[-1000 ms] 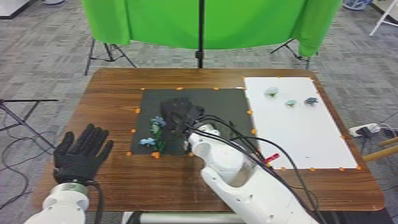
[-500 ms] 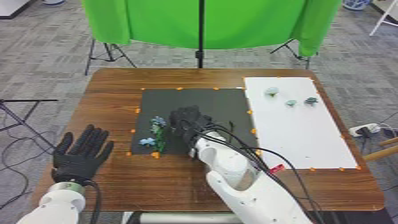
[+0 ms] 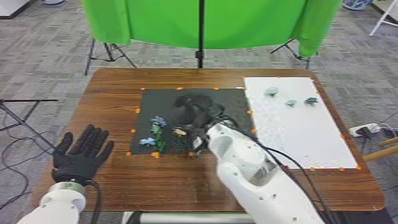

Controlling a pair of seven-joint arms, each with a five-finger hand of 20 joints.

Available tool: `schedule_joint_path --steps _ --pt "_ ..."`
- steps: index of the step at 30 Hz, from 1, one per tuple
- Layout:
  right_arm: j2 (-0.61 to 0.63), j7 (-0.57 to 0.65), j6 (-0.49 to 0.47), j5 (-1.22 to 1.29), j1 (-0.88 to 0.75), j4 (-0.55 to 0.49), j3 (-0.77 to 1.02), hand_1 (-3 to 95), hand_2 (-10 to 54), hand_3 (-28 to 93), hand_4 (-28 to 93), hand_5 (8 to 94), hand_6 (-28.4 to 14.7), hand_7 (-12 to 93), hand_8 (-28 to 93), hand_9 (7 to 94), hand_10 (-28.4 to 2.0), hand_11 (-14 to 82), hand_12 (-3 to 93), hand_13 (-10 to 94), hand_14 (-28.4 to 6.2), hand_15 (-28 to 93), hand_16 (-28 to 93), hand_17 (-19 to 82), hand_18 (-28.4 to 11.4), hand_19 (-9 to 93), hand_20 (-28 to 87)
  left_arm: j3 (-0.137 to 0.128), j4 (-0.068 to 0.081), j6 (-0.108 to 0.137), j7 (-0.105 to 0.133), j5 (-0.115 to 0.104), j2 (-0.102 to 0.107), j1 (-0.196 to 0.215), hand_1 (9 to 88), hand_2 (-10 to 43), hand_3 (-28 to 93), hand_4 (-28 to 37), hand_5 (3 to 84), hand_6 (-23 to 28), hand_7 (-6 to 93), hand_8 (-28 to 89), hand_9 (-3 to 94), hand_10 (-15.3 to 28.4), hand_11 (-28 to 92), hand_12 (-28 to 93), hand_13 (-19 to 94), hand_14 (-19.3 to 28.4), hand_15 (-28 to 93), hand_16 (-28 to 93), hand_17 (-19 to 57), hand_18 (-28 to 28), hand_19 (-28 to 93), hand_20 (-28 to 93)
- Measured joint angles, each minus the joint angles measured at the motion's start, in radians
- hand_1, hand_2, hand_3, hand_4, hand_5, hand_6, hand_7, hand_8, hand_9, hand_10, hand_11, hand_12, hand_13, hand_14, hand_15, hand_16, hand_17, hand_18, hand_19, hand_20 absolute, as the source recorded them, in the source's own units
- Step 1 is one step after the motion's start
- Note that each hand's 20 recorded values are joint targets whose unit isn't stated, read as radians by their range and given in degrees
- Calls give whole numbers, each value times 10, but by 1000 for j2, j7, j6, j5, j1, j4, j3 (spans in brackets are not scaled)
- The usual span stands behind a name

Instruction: Arrange flowers

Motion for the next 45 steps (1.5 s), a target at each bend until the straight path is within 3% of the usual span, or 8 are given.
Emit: schedule_joint_path --steps 11,20,26,33,36,38,41,45 --pt "96 116 152 -45 146 251 132 454 -95 823 -282 587 -30 139 -121 532 -163 105 145 489 -134 432 171 256 -208 778 351 8 -6 10 34 3 -2 16 254 166 754 -283 481 95 159 -107 412 145 262 101 331 132 309 -63 -57 133 379 133" --pt "233 220 83 -65 145 258 261 430 -95 807 -283 596 -34 147 -121 545 -165 122 155 493 -138 440 176 255 -215 808 367 7 -8 11 48 6 -4 27 255 168 752 -283 482 95 159 -107 413 146 263 101 332 130 309 -64 -57 133 380 133" --pt "273 235 -87 -51 103 210 323 401 -95 752 -283 585 -39 135 -116 548 -164 119 154 507 -140 465 181 268 -218 843 405 5 -10 11 51 4 -4 33 255 170 751 -283 483 95 159 -108 415 147 264 101 332 131 309 -64 -56 133 386 136" --pt "275 248 -184 -22 89 233 317 453 -95 709 -282 573 -33 126 -113 542 -146 99 140 553 -127 414 168 296 -216 844 410 6 -7 8 51 5 -3 29 253 175 749 -283 480 94 160 -107 415 146 264 101 333 130 309 -65 -56 135 402 145" --pt "266 256 -212 -27 89 261 312 506 -95 731 -282 638 -17 154 -122 626 -135 129 144 631 -106 365 182 336 -201 843 393 7 -1 3 51 6 4 20 254 176 748 -283 479 94 159 -107 413 144 262 101 332 130 309 -65 -55 135 402 145" --pt "256 258 -196 -41 87 290 312 543 -95 701 -282 663 -13 164 -92 668 -132 144 154 662 -92 315 276 346 -197 846 389 8 6 -7 51 12 9 14 254 176 747 -283 476 92 157 -107 409 143 258 100 330 129 307 -65 -57 134 399 144" --pt "237 267 -69 -74 80 331 320 640 -95 635 -282 765 -5 263 -3 830 -115 94 380 742 -79 268 421 362 -179 830 405 12 19 -42 50 23 14 7 253 178 744 -283 473 91 157 -107 407 144 256 100 328 127 303 -64 -57 134 394 142" --pt "230 277 79 -74 43 353 338 654 -95 634 -282 776 -9 275 9 848 -115 109 427 750 -83 293 440 362 -178 823 414 13 24 -67 48 29 14 5 251 179 745 -283 471 91 154 -106 406 143 254 101 328 127 299 -63 -56 133 390 141"
